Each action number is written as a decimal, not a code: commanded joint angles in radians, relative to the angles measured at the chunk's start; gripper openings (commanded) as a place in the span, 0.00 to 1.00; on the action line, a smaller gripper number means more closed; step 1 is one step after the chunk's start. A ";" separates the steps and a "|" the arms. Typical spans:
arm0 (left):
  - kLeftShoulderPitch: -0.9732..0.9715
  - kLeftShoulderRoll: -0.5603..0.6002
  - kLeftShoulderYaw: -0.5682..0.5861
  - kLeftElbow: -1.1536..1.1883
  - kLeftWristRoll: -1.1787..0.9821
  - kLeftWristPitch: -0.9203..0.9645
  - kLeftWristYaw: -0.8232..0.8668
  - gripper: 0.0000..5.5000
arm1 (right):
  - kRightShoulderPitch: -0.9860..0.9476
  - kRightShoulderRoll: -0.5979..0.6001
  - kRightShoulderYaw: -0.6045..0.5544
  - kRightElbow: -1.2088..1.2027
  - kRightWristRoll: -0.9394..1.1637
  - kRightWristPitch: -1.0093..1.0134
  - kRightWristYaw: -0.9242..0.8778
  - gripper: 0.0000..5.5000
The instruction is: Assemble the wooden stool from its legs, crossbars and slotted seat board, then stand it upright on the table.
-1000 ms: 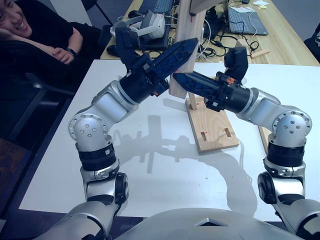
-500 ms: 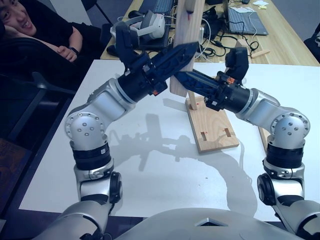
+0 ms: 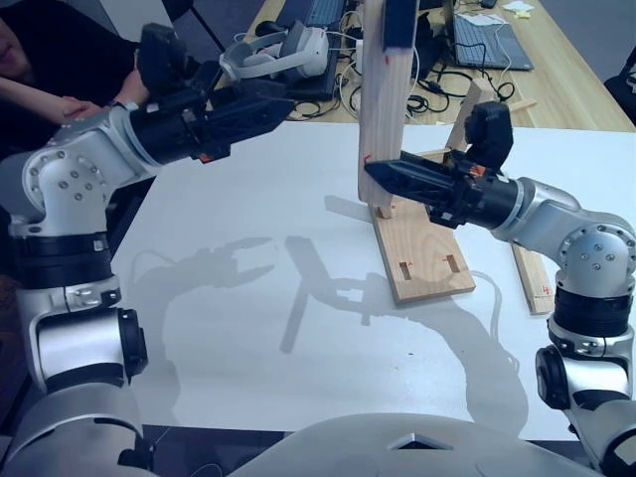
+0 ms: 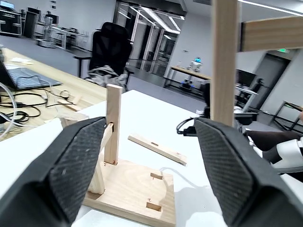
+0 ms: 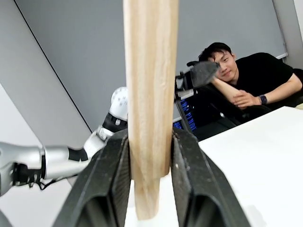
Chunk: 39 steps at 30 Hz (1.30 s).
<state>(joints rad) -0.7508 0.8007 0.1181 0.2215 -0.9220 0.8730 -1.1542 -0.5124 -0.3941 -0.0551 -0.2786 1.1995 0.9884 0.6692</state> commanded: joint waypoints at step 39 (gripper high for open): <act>-0.242 -0.110 0.019 -0.001 -0.010 0.253 -0.168 0.62 | 0.012 -0.049 0.225 -0.020 -0.274 -0.035 0.274 0.18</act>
<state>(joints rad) -0.9894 0.6972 0.1415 0.2426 -0.9234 1.1073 -1.3334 -0.4781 -0.4461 0.1707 -0.2816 0.9346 0.9647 0.9339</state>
